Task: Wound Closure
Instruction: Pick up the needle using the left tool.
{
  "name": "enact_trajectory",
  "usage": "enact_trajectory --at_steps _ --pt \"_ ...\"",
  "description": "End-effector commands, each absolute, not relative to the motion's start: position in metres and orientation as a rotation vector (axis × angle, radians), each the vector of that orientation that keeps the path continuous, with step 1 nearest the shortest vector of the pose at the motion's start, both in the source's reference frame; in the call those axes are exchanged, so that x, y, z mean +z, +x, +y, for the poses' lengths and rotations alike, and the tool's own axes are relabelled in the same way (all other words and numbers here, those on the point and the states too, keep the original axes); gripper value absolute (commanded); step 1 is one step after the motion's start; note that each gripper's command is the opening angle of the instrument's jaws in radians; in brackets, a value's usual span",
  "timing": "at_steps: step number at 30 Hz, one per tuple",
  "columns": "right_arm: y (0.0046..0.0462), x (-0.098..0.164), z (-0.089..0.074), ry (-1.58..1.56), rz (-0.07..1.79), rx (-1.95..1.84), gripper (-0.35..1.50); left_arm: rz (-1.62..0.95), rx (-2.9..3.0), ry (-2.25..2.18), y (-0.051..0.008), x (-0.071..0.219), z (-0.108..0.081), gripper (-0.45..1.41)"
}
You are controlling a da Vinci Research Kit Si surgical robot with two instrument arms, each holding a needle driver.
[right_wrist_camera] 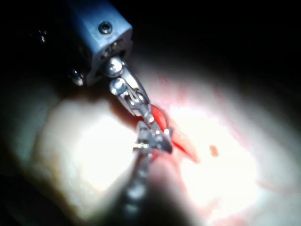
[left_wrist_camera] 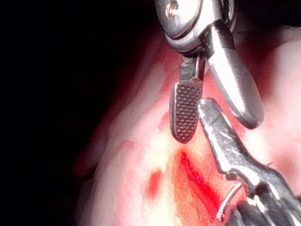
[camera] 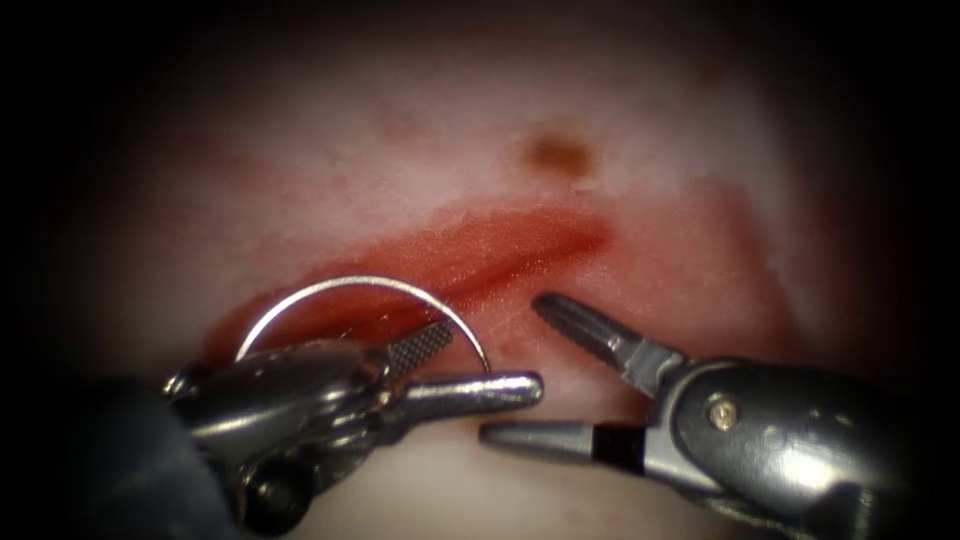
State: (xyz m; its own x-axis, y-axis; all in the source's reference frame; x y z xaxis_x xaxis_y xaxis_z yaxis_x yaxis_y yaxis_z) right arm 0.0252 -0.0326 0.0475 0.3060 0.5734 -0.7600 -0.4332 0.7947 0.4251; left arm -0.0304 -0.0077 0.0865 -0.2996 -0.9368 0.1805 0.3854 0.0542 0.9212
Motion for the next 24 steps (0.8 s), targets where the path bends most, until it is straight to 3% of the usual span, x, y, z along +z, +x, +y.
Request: enact_trajectory --at_steps 1,6,9,18,20,24 --pt "0.0264 0.0471 -0.0318 0.149 1.075 0.669 1.24 -1.198 -1.5 0.652 -0.0307 0.0866 -0.0066 0.76" --pt "0.0263 0.0467 -0.0317 0.154 1.077 0.672 1.24 -1.157 -1.518 0.642 -0.0304 0.088 -0.0072 0.76" --pt "0.0259 0.0464 -0.0316 0.162 1.076 0.678 1.15 -1.141 -1.518 0.63 -0.0303 0.0884 -0.0073 0.69" --pt "0.0254 0.0455 -0.0311 0.158 1.067 0.687 1.19 -1.113 -1.541 0.663 -0.0304 0.0884 -0.0074 0.52" --pt "0.0254 0.0455 -0.0311 0.158 1.067 0.687 1.19 -1.107 -1.541 0.667 -0.0304 0.0882 -0.0073 0.59" --pt "0.0254 0.0456 -0.0311 0.157 1.067 0.687 1.19 -1.102 -1.541 0.668 -0.0305 0.0878 -0.0069 0.39"
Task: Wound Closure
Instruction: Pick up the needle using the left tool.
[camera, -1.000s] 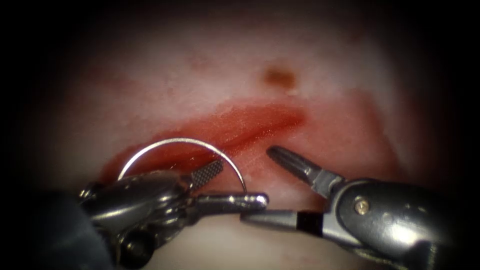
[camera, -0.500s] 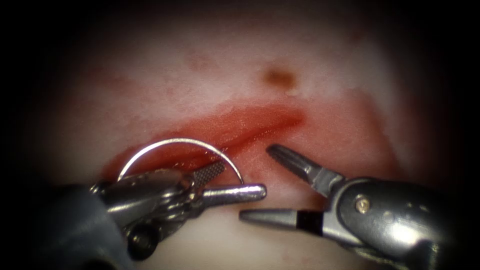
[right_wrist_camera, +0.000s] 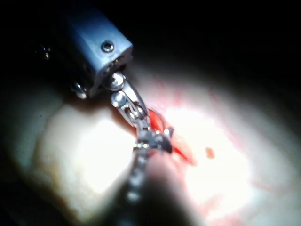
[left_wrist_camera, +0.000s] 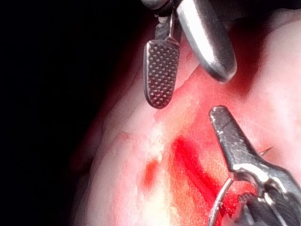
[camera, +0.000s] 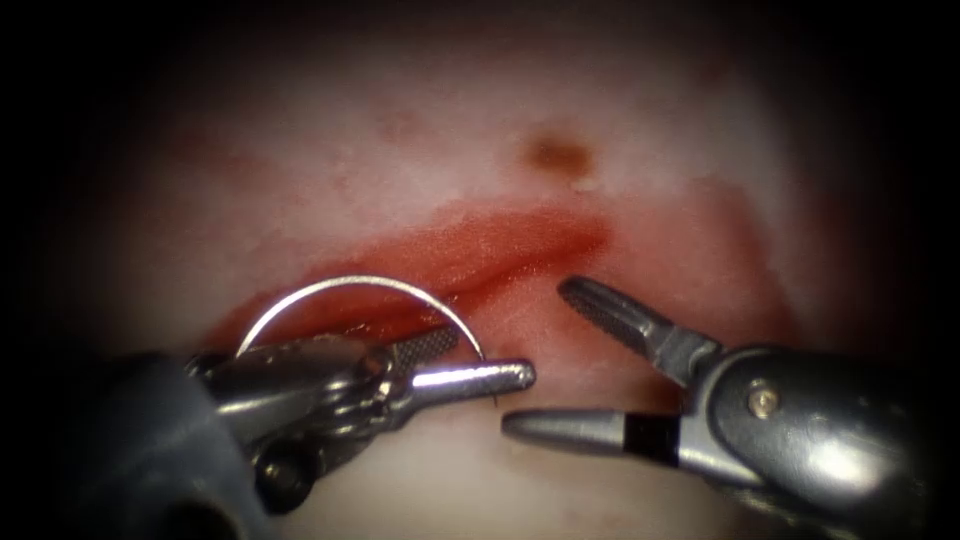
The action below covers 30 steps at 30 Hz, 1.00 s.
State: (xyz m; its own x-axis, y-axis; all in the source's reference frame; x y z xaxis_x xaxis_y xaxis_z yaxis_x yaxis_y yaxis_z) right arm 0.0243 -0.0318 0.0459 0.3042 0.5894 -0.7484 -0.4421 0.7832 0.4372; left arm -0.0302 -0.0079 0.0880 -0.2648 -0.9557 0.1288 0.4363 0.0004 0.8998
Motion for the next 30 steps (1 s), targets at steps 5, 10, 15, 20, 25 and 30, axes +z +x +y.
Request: enact_trajectory --at_steps 5,10,15,20,25,30 --pt "0.0255 0.0456 -0.0312 0.156 1.067 0.687 1.19 -1.093 -1.526 0.621 -0.0306 0.0878 -0.007 -0.01" --pt "0.0257 0.0456 -0.0312 0.154 1.066 0.689 1.25 -1.052 -1.513 0.554 -0.0306 0.0878 -0.0074 -0.45" --pt "0.0258 0.0456 -0.0312 0.154 1.065 0.69 1.3 -1.038 -1.487 0.543 -0.0303 0.0878 -0.0076 -0.45" --pt "0.0257 0.0455 -0.0312 0.154 1.065 0.691 1.29 -1.026 -1.468 0.582 -0.0303 0.0874 -0.0075 -0.45" --pt "0.0256 0.0455 -0.0312 0.155 1.065 0.69 1.19 -0.995 -1.454 0.706 -0.0305 0.0858 -0.0067 -0.45" --pt "0.0257 0.0452 -0.0307 0.142 1.061 0.671 1.14 -0.953 -1.42 0.799 -0.0307 0.0838 -0.0062 -0.45"
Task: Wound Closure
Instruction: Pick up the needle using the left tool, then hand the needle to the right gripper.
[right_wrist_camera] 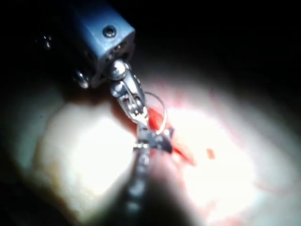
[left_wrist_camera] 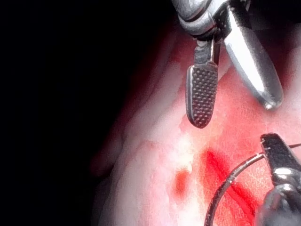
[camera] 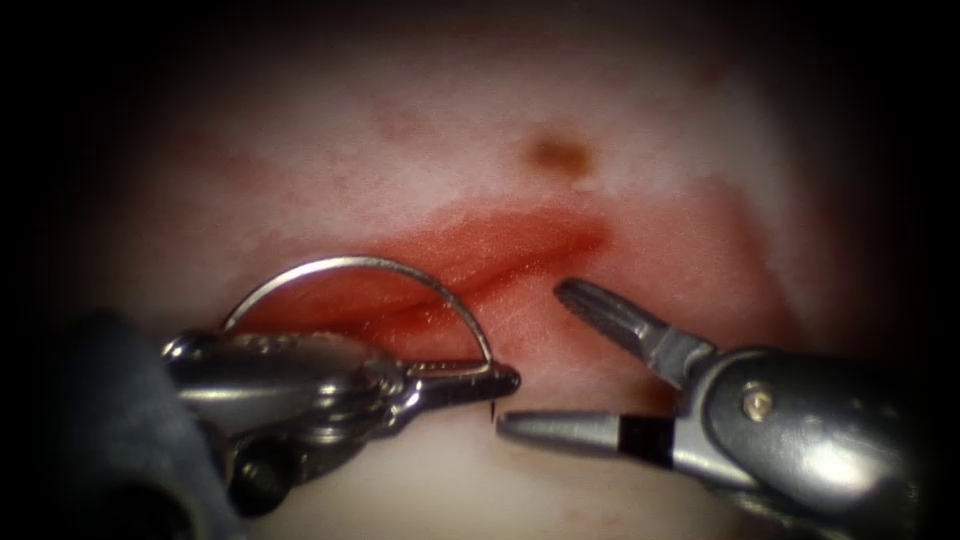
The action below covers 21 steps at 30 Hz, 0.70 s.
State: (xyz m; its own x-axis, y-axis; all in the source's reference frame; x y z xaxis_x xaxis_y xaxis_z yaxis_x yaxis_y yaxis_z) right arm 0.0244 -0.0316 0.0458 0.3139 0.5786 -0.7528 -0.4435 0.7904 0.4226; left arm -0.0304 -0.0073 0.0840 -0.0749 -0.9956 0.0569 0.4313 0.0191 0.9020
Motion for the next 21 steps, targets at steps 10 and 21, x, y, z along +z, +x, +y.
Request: enact_trajectory --at_steps 10,21 --pt "0.0267 0.0437 -0.0299 0.053 1.044 0.535 1.07 -0.752 -1.293 0.798 -0.0316 0.0843 -0.0082 -0.45" --pt "0.0291 0.0431 -0.0304 -0.099 0.959 0.28 1.05 -0.535 -1.099 0.661 -0.0317 0.0858 -0.0099 -0.45"
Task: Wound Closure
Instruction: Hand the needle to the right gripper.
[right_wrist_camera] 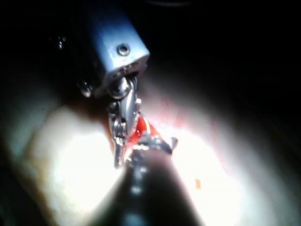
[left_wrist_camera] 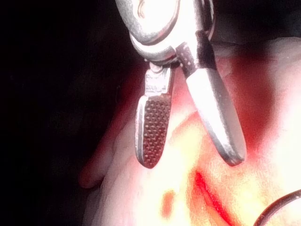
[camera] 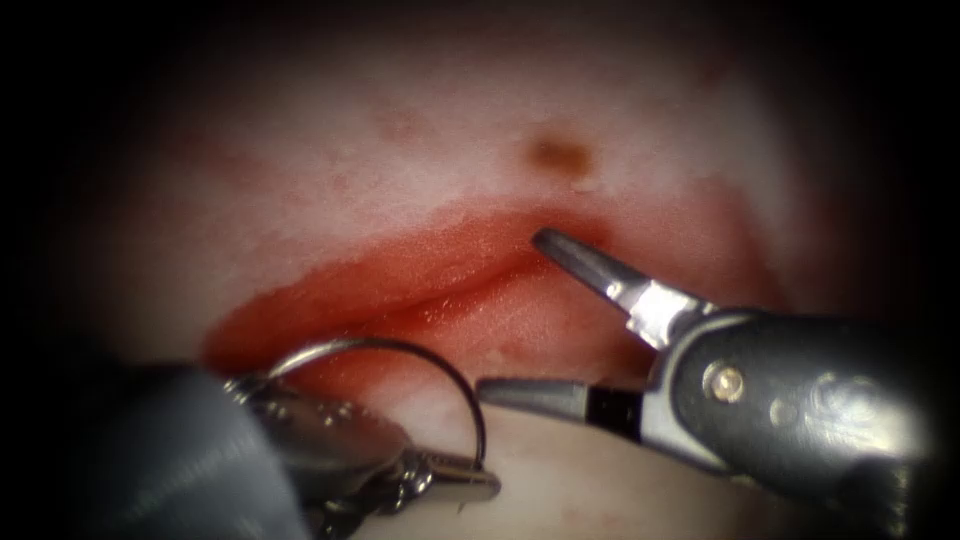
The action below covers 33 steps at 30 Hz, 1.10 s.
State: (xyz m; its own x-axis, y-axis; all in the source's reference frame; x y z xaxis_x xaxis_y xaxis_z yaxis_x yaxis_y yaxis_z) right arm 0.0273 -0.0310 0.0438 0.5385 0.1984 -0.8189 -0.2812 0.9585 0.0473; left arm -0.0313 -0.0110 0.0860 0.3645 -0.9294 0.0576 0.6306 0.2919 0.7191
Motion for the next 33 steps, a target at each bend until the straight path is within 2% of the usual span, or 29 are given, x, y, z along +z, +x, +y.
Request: enact_trajectory --at_steps 1,2,7,16,21,28,33 --pt "0.0295 0.0431 -0.0305 -0.105 0.933 0.266 1.05 -0.522 -1.085 0.641 -0.0317 0.0857 -0.0099 -0.45" --pt "0.0305 0.0429 -0.0307 -0.152 0.845 0.244 1.05 -0.492 -1.061 0.611 -0.0317 0.0856 -0.0098 -0.45" --pt "0.0328 0.0427 -0.0313 -0.218 0.681 0.193 1.05 -0.484 -1.048 0.58 -0.0318 0.0854 -0.0099 -0.45" --pt "0.0354 0.0424 -0.0319 -0.309 0.537 0.161 1.05 -0.458 -1.058 0.548 -0.0319 0.0853 -0.0101 -0.45" --pt "0.0358 0.0422 -0.0322 -0.293 0.553 0.15 0.93 -0.458 -1.059 0.547 -0.032 0.0853 -0.0102 -0.45" --pt "0.0365 0.0424 -0.0325 -0.28 0.578 0.136 0.93 -0.458 -1.064 0.542 -0.0322 0.0853 -0.0103 -0.45" --pt "0.0369 0.0425 -0.0326 -0.283 0.576 0.138 0.83 -0.456 -1.064 0.547 -0.0324 0.0853 -0.0104 -0.45"
